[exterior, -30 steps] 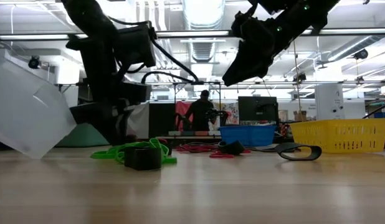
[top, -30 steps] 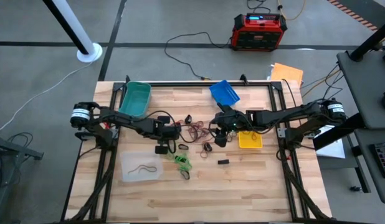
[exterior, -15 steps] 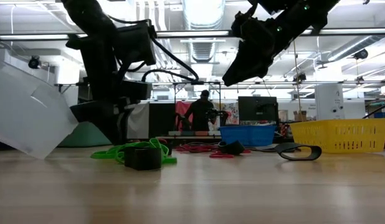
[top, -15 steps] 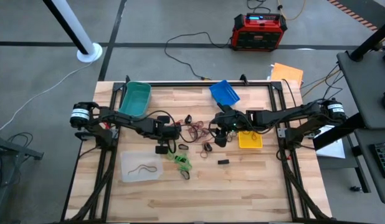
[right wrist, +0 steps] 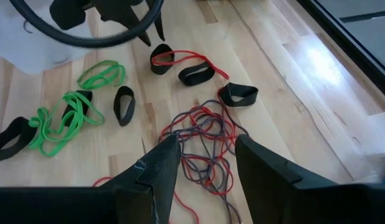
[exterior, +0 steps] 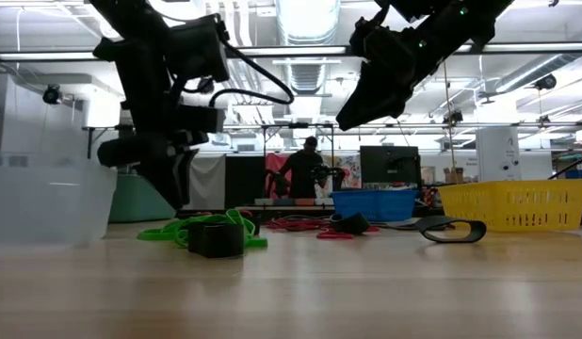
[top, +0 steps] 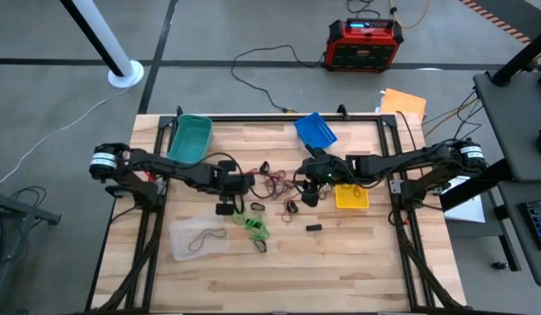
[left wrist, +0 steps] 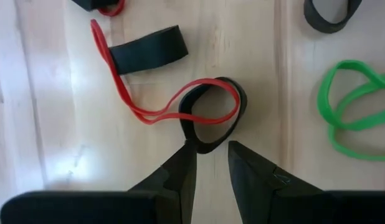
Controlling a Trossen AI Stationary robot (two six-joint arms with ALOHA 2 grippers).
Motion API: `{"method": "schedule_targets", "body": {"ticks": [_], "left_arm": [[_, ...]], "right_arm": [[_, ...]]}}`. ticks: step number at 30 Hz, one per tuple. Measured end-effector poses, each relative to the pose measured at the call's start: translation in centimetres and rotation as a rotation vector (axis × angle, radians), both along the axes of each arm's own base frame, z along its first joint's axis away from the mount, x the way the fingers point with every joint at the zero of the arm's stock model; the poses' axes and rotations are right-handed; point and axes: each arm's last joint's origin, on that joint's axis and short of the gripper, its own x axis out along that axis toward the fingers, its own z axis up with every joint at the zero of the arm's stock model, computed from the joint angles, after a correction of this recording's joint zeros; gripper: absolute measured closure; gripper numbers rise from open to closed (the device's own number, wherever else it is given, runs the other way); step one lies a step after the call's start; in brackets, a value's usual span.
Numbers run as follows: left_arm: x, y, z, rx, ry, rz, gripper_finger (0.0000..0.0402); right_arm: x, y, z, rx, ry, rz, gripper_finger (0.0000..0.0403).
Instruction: Sort rubber bands into baskets
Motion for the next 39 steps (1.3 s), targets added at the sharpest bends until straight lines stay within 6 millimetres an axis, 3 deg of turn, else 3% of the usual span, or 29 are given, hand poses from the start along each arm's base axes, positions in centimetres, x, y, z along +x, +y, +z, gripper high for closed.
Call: {"method": "schedule_targets", "body": {"ticks": [8, 13, 19, 27, 33, 39], "left_arm": [[-0.4, 0.0, 1.4, 0.004, -0.039, -0.017, 0.0324], [0.5, -0.1, 3.5, -0.001, -0.056, -0.065, 0.0324], [0.1, -1.0, 5.7, -0.211, 0.057, -0.05, 0.0324], [-2.9, -5.6, 7.7, -0.351, 0.164, 0.039, 0.0324], [-5.6, -9.6, 9.5, -0.407, 0.124, 0.082, 0.0324], [-8.6, -12.6, 9.5, -0.424, 0.171, 0.306, 0.0324]], "right_arm": [[0.0, 0.0, 0.0, -0.005, 0.001, 0.004, 0.0252], [0.0, 0.0, 0.0, -0.015, -0.001, 0.011, 0.0252], [0.0, 0.0, 0.0, -0.008, 0.002, 0.006, 0.0252], [0.0, 0.0, 0.0, -0.015, 0.007, 0.012, 0.0252], [0.0, 0.0, 0.0, -0.018, 0.008, 0.014, 0.0252], [0.0, 0.0, 0.0, -0.015, 0.006, 0.011, 0.0252]]}}
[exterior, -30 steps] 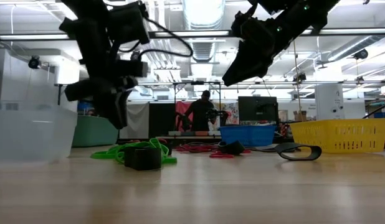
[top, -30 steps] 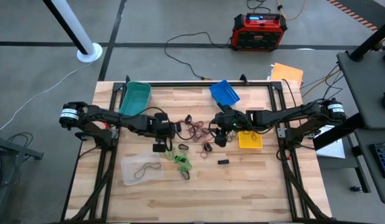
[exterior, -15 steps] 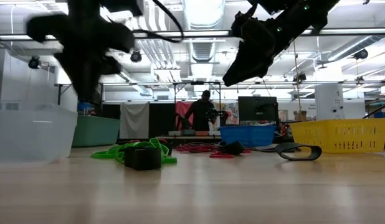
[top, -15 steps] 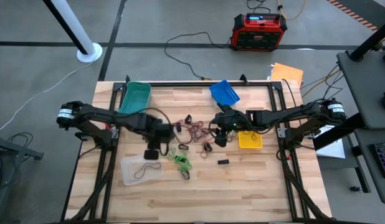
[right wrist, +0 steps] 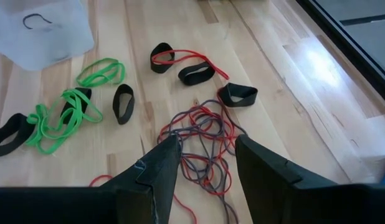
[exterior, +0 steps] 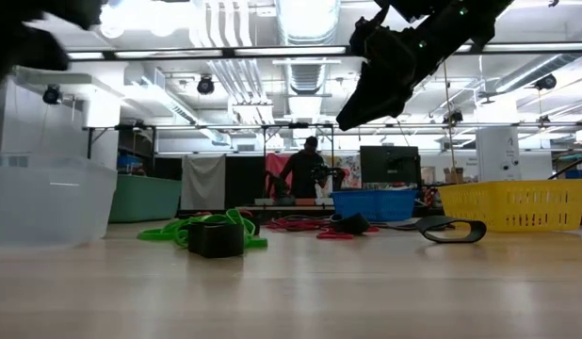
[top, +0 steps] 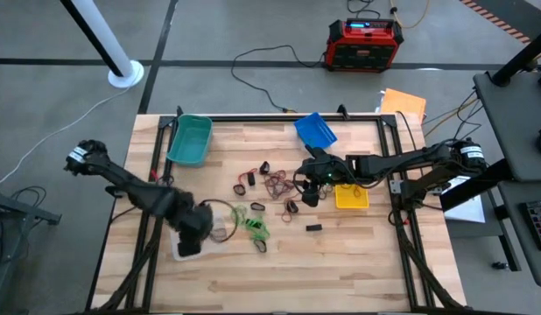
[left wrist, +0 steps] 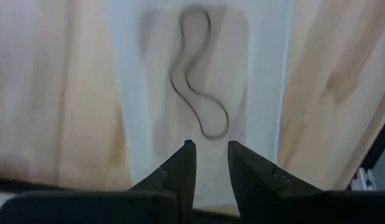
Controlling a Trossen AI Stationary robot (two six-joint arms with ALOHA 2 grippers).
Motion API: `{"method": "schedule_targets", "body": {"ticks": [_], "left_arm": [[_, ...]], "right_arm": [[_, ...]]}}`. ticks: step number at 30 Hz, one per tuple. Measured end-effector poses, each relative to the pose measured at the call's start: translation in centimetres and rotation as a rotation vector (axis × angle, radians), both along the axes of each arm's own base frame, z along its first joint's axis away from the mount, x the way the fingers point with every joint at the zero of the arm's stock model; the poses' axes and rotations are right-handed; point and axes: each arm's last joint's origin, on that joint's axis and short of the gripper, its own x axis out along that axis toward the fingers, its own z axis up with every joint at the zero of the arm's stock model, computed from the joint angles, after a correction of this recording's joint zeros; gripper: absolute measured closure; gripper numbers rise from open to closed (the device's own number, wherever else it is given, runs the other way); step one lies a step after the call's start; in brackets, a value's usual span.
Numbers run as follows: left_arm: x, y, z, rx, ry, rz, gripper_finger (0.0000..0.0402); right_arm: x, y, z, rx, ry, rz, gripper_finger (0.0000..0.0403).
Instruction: Sort rubber bands into baskets
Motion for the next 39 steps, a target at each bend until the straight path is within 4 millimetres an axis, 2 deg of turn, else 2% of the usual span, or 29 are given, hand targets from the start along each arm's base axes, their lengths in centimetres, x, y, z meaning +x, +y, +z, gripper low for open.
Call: {"method": "schedule_targets", "body": {"ticks": [3, 6, 15, 21, 27, 30, 33, 36, 39], "left_arm": [[-1.0, -1.5, -0.9, 0.016, 0.031, -0.045, 0.0324], [-1.9, -2.0, -2.4, 0.055, 0.085, -0.055, 0.0324], [-4.1, -0.1, -6.9, 0.17, 0.242, -0.045, 0.0324], [-4.8, 0.7, -8.0, 0.229, 0.269, -0.042, 0.0324], [-3.8, 0.0, -6.5, 0.2, 0.213, -0.042, 0.0324], [-2.7, -0.8, -4.6, 0.187, 0.116, -0.058, 0.0324], [-1.2, -0.9, -2.3, 0.256, -0.043, -0.11, 0.0324], [0.6, 0.1, -0.6, 0.354, -0.157, -0.182, 0.0324], [2.6, 2.4, 0.0, 0.387, -0.2, -0.246, 0.0324]], "right_arm": [[0.0, 0.0, 0.0, 0.0, -0.005, 0.0, 0.0252], [0.0, 0.0, 0.0, 0.0, -0.007, -0.001, 0.0252], [0.0, 0.0, 0.0, 0.007, -0.008, -0.006, 0.0252], [0.0, 0.0, 0.0, 0.009, -0.008, -0.007, 0.0252], [0.0, 0.0, 0.0, 0.009, -0.008, -0.007, 0.0252], [0.0, 0.0, 0.0, 0.009, -0.008, -0.007, 0.0252], [0.0, 0.0, 0.0, 0.008, -0.008, -0.006, 0.0252], [0.0, 0.0, 0.1, 0.003, -0.008, -0.002, 0.0252], [0.1, 0.0, 0.1, 0.002, -0.011, -0.002, 0.0252]]}}
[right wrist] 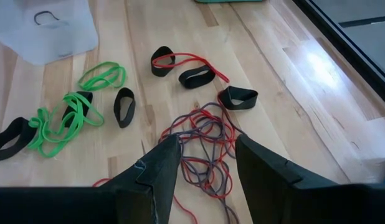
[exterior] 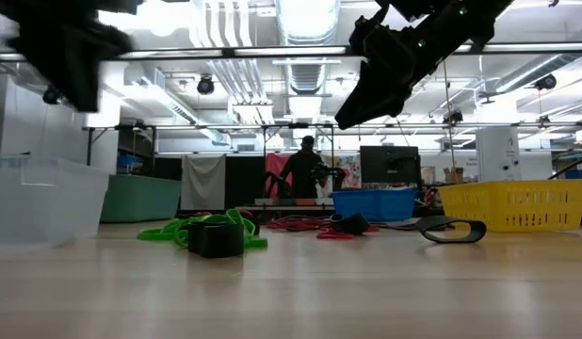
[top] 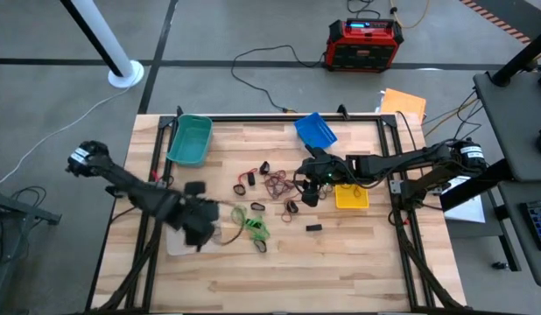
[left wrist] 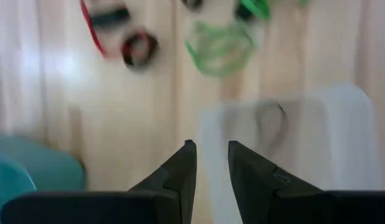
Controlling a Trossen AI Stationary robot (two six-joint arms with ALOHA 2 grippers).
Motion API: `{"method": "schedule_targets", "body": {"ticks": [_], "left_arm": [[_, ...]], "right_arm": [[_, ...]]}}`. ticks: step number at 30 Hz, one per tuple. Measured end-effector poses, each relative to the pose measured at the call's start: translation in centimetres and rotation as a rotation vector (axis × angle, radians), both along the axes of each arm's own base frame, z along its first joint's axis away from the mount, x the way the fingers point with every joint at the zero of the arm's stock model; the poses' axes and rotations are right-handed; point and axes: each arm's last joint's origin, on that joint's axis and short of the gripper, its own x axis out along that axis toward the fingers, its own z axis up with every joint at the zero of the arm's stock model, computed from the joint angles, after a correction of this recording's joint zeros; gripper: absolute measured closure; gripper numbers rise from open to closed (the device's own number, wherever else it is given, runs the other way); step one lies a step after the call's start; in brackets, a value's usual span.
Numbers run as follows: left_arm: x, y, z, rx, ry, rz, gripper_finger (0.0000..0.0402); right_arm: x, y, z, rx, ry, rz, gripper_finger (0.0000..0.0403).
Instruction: Sort rubber bands into baskets
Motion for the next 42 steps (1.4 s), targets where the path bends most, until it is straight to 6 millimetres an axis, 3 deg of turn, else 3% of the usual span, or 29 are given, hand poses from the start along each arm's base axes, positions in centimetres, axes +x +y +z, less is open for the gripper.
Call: {"method": "schedule_targets", "body": {"ticks": [8, 11, 14, 23, 42], "left_arm": [[5.7, 8.6, -1.6, -0.009, -0.072, -0.186, 0.0324], [6.5, 11.3, -3.6, -0.096, -0.009, -0.193, 0.0324], [6.9, 12.8, -5.5, -0.131, 0.077, -0.169, 0.0324], [7.9, 13.1, -9.3, -0.145, 0.224, -0.189, 0.0324], [9.0, 13.2, -11.7, -0.144, 0.244, -0.212, 0.0324]], "right_arm": [[0.0, 0.0, 0.0, 0.015, 0.0, -0.009, 0.0252], [0.0, 0.1, 0.0, 0.019, 0.001, -0.007, 0.0252], [0.0, 0.2, 0.0, 0.021, 0.001, -0.006, 0.0252], [0.0, 0.2, 0.0, 0.017, 0.002, -0.004, 0.0252], [0.0, 0.1, -0.4, 0.019, 0.018, -0.008, 0.0252]]}}
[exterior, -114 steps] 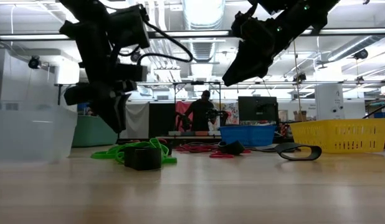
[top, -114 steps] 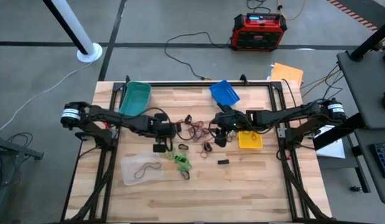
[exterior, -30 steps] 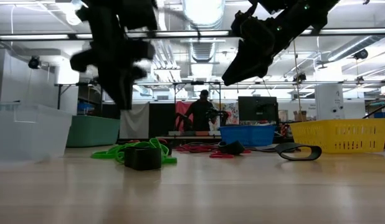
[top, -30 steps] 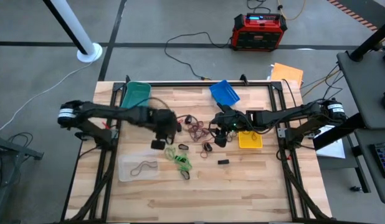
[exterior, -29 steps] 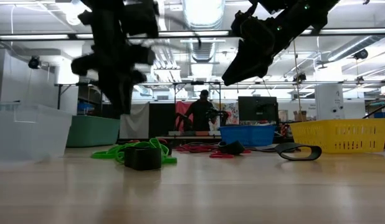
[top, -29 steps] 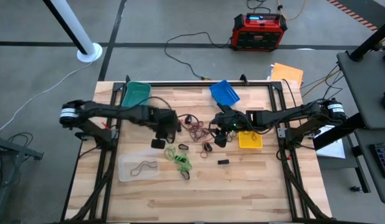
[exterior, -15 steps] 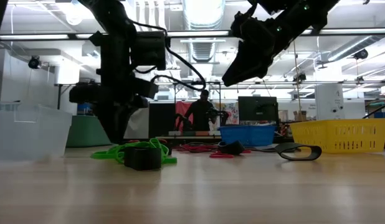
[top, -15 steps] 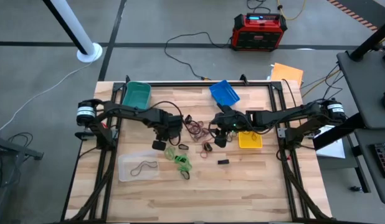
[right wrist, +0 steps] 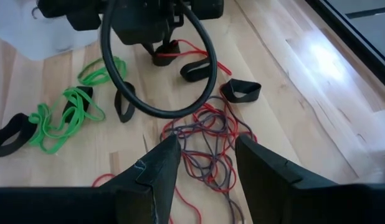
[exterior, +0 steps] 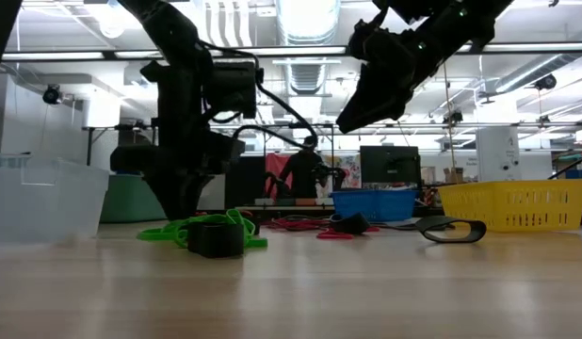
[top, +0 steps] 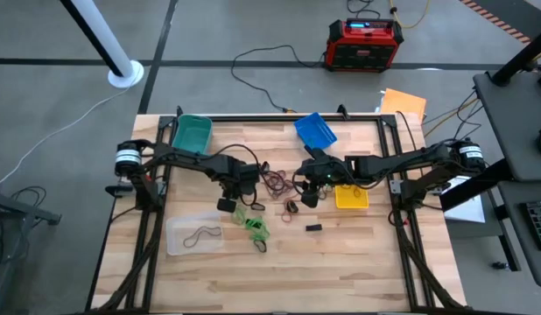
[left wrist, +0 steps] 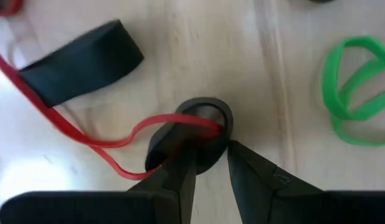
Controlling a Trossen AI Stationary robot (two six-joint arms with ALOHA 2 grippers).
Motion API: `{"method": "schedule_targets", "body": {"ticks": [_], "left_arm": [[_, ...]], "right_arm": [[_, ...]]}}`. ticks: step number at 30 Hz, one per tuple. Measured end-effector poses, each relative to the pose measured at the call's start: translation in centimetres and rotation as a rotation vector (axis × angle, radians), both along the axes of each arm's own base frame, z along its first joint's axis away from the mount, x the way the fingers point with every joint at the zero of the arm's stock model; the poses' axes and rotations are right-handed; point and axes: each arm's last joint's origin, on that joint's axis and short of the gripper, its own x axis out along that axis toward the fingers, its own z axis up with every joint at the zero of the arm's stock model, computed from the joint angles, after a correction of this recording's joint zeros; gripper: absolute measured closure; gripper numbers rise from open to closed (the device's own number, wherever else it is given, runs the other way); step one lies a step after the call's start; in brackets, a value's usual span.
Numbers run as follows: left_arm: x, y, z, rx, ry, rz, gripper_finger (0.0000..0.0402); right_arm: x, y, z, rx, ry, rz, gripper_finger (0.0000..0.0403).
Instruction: Sort rubber bands into baskets
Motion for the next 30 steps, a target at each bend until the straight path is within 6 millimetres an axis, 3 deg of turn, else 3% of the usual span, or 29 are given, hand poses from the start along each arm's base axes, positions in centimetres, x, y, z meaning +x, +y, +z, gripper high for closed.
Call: {"method": "schedule_targets", "body": {"ticks": [5, 9, 11, 14, 17, 22, 30], "left_arm": [[0.0, 0.0, -0.1, 0.012, 0.001, 0.004, 0.0329], [-0.1, 0.0, 0.3, 0.03, -0.014, -0.002, 0.0386], [-0.2, -0.1, 1.1, 0.034, -0.038, -0.005, 0.0394], [-0.5, -0.2, 2.8, 0.015, -0.103, -0.018, 0.0399], [-0.8, -0.3, 5.3, -0.118, -0.249, -0.028, 0.04], [-2.0, 1.4, 9.6, -0.348, -0.504, 0.083, 0.0401], [-5.4, 4.9, 13.6, -0.239, -0.672, 0.421, 0.0401]], "right_arm": [[0.0, 0.0, 0.0, 0.0, 0.0, 0.0, 0.0252], [0.0, 0.0, 0.0, 0.001, -0.001, 0.0, 0.0252], [0.0, 0.0, 0.0, 0.001, 0.0, 0.0, 0.0252], [0.0, 0.0, 0.0, 0.001, 0.0, 0.0, 0.0252], [0.0, 0.0, 0.0, 0.001, 0.0, 0.0, 0.0252], [0.0, 0.0, 0.0, 0.001, -0.002, 0.0, 0.0252], [0.0, 0.0, 0.1, 0.008, -0.007, -0.005, 0.0252]]}}
